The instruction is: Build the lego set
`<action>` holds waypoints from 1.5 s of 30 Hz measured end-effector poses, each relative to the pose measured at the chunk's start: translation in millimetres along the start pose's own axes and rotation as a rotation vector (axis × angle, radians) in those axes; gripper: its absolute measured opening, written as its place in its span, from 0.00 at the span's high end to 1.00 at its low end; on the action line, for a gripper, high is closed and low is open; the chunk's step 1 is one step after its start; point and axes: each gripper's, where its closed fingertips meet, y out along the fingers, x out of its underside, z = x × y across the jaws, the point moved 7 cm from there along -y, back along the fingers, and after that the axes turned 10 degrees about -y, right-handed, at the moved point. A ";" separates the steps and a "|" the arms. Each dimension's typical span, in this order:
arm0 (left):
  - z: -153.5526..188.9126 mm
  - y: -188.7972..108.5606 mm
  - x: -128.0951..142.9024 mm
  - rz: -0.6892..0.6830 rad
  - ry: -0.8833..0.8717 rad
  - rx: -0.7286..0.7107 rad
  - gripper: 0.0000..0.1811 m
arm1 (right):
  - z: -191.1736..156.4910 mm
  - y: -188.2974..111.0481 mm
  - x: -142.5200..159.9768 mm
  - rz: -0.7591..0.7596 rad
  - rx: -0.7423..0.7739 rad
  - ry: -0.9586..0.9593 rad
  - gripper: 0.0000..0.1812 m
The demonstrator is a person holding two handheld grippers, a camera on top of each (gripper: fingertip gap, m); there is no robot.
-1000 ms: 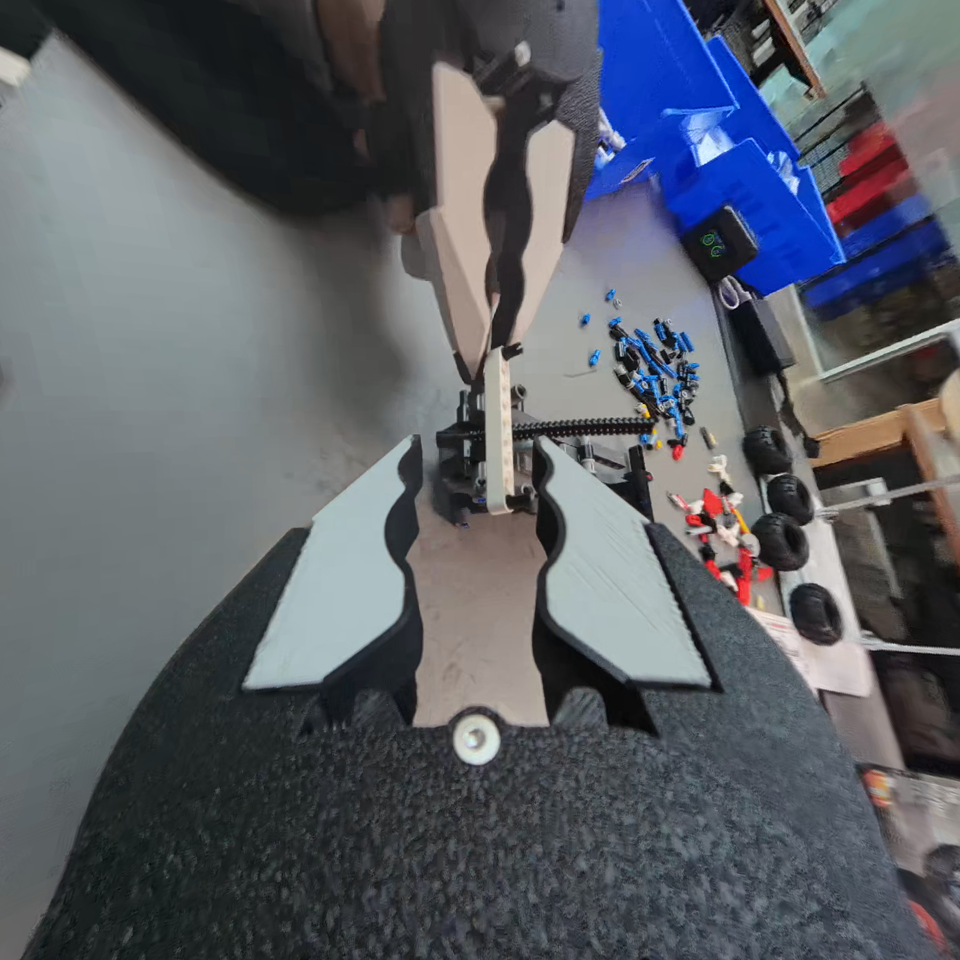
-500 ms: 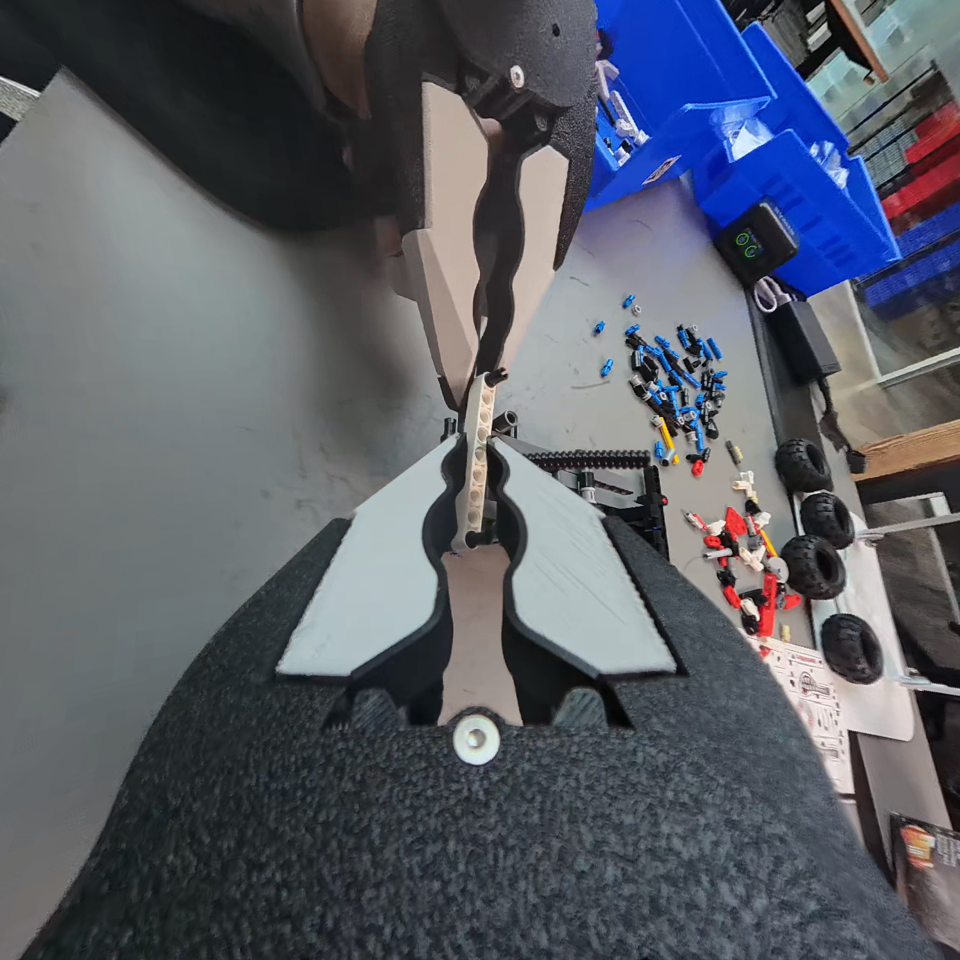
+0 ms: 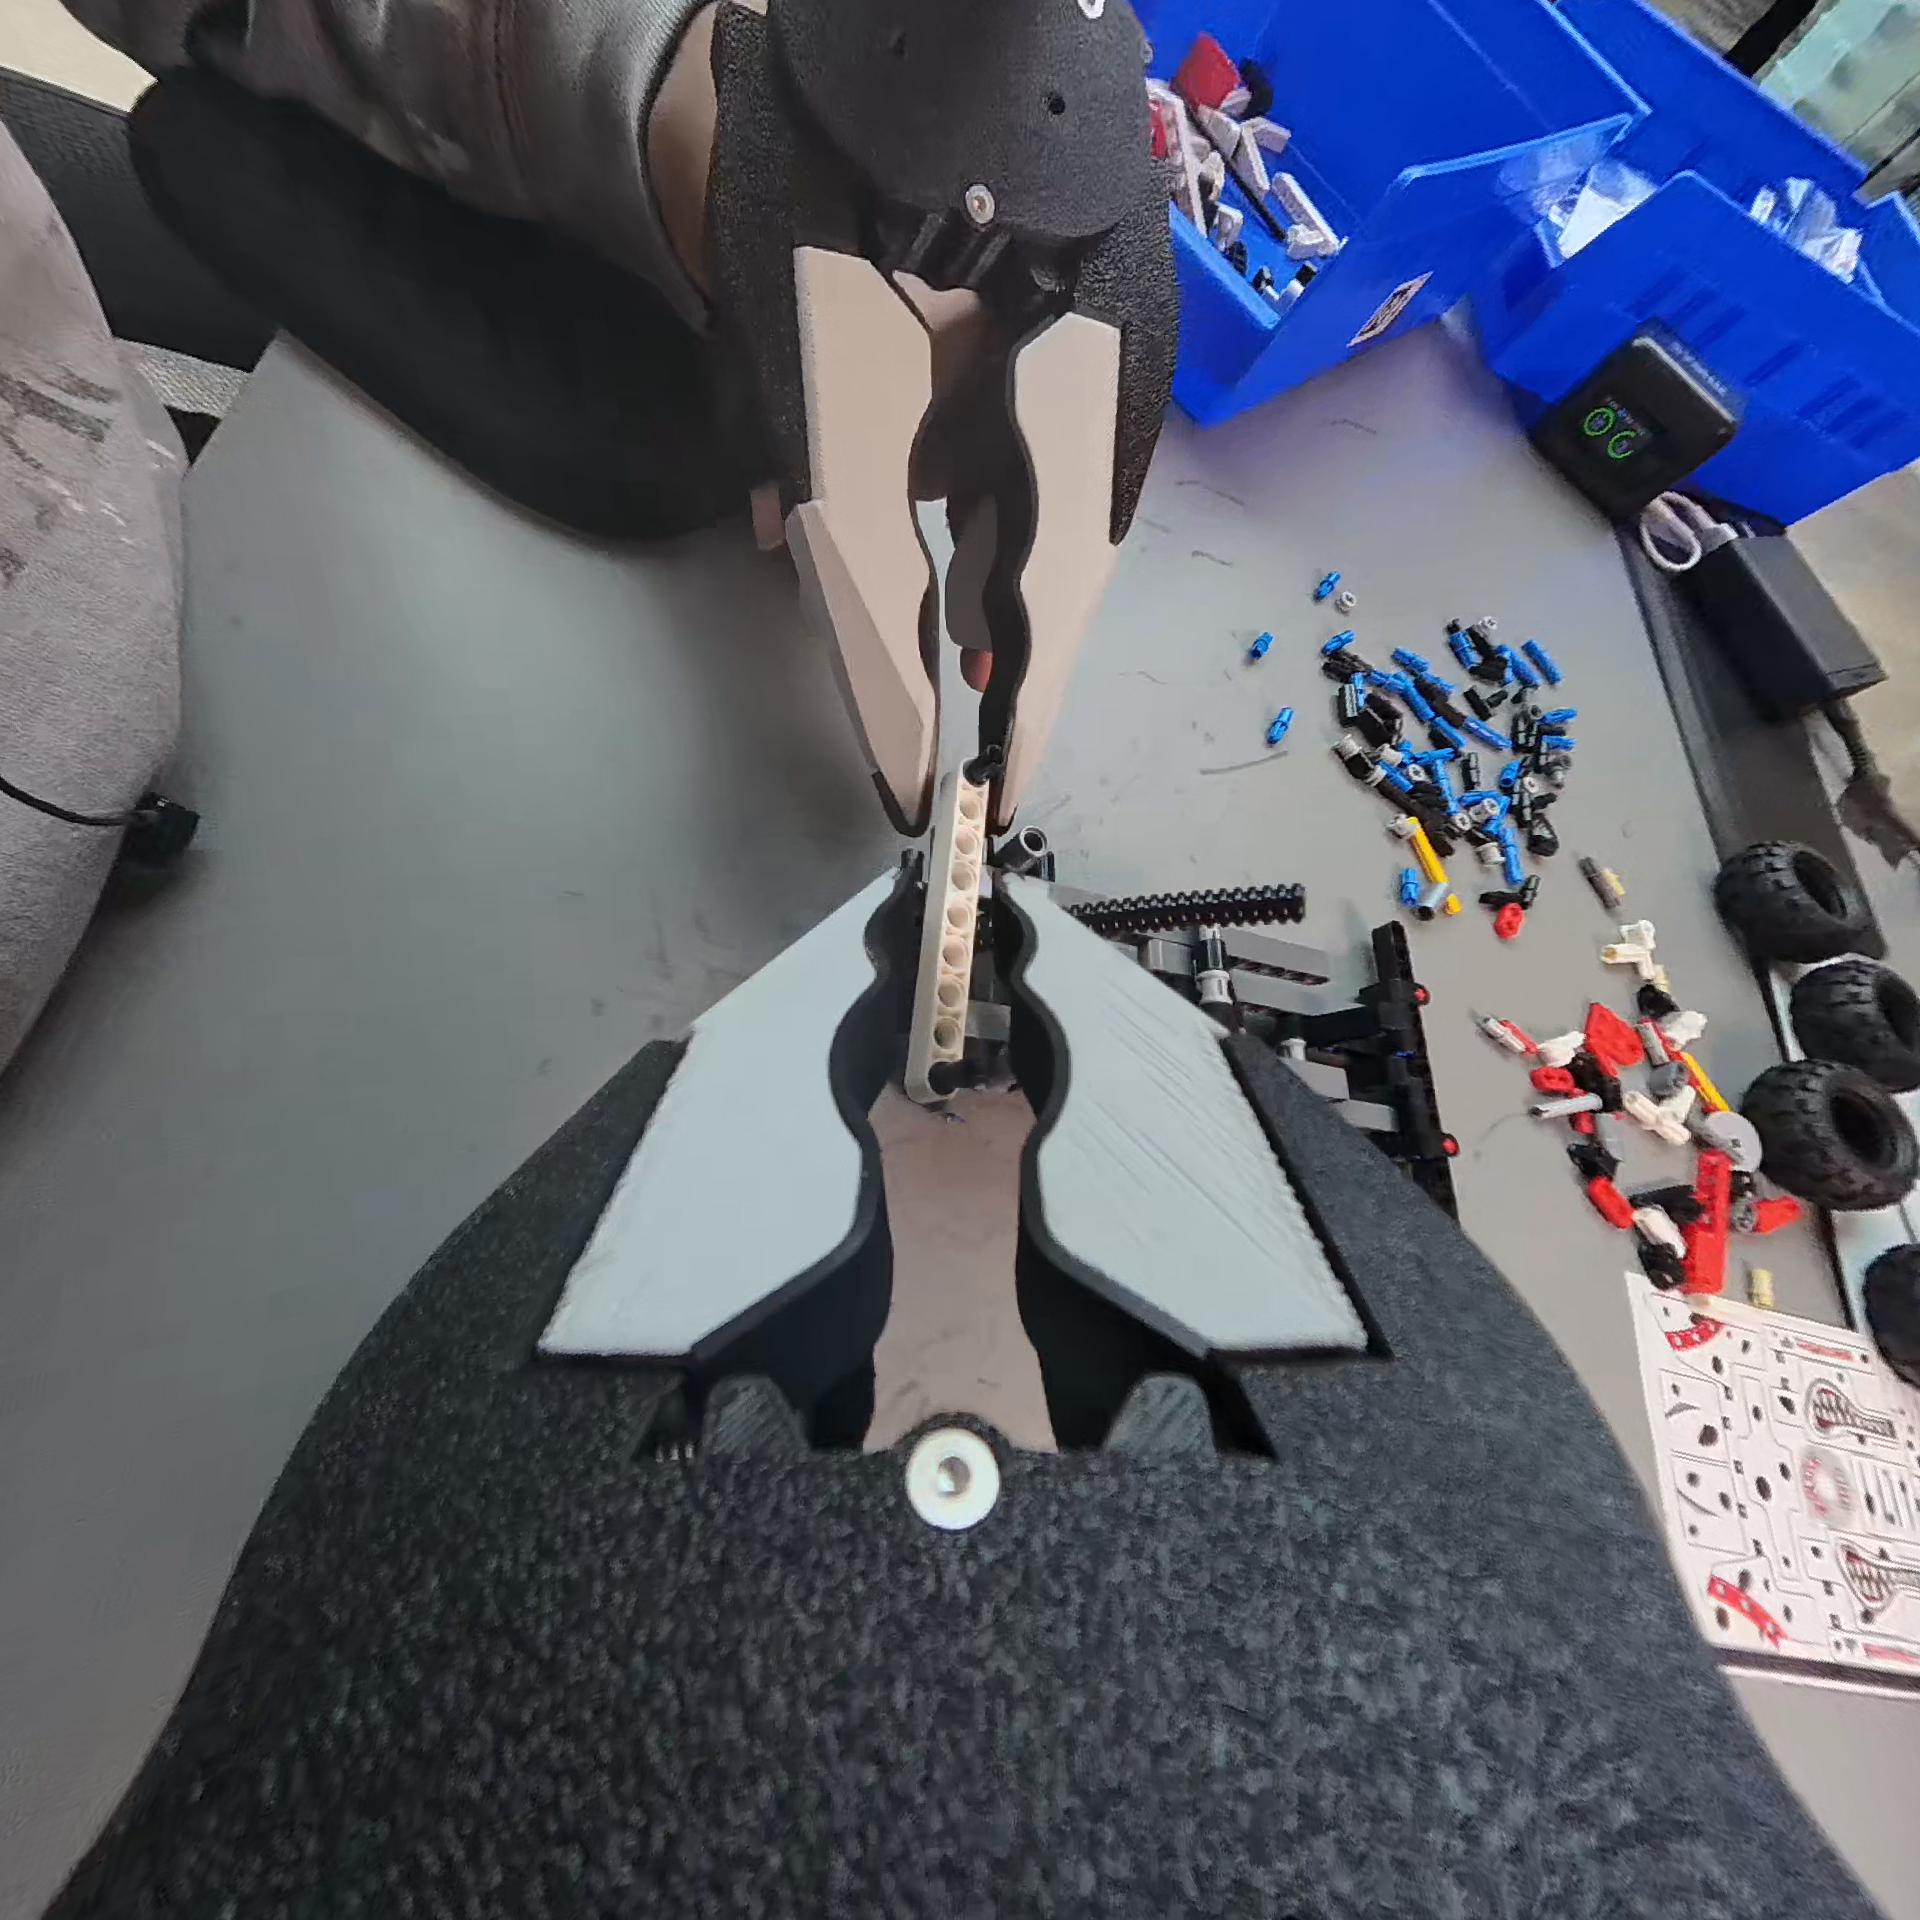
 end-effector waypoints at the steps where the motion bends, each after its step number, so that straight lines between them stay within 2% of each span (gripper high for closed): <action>1: -0.2 0.7 0.1 -0.001 0.007 -0.005 0.92 | -0.3 1.8 1.4 -0.013 -0.013 0.007 0.92; 6: 0.0 1.6 0.4 -0.003 0.043 -0.028 0.93 | 0.0 4.6 4.3 -0.025 -0.013 -0.017 0.94; 13: -0.8 3.8 4.2 -0.017 0.054 -0.036 0.92 | -6.5 3.2 4.9 -0.010 0.061 -0.233 0.94; 16: 1.2 1.8 3.8 -0.008 0.060 -0.003 0.88 | -9.6 2.7 6.4 0.006 0.094 -0.302 0.94; 20: 2.7 -4.2 -1.0 0.048 0.040 0.024 0.87 | -11.5 1.6 7.0 0.018 0.093 -0.298 0.93; 23: 4.0 -2.0 -3.6 0.063 0.043 0.009 0.91 | -12.1 0.7 6.4 0.039 0.077 -0.261 0.88; 27: 5.1 0.1 -2.2 0.059 0.085 -0.020 0.94 | -5.1 -17.9 11.4 0.085 0.083 -0.193 0.86; 33: 5.5 0.1 0.0 0.070 0.138 -0.033 0.95 | -10.4 -27.4 34.2 0.066 0.084 -0.114 0.88; 38: 5.2 0.0 1.5 0.076 0.169 -0.036 0.95 | -13.8 -15.9 37.9 0.090 0.067 -0.086 0.90; 42: 4.8 -0.3 2.2 0.082 0.182 -0.037 0.95 | -12.7 -11.4 36.1 0.124 0.048 -0.076 0.97; 45: 4.3 -0.7 2.5 0.083 0.180 -0.039 0.95 | -9.8 -10.8 37.2 0.145 0.009 0.012 0.97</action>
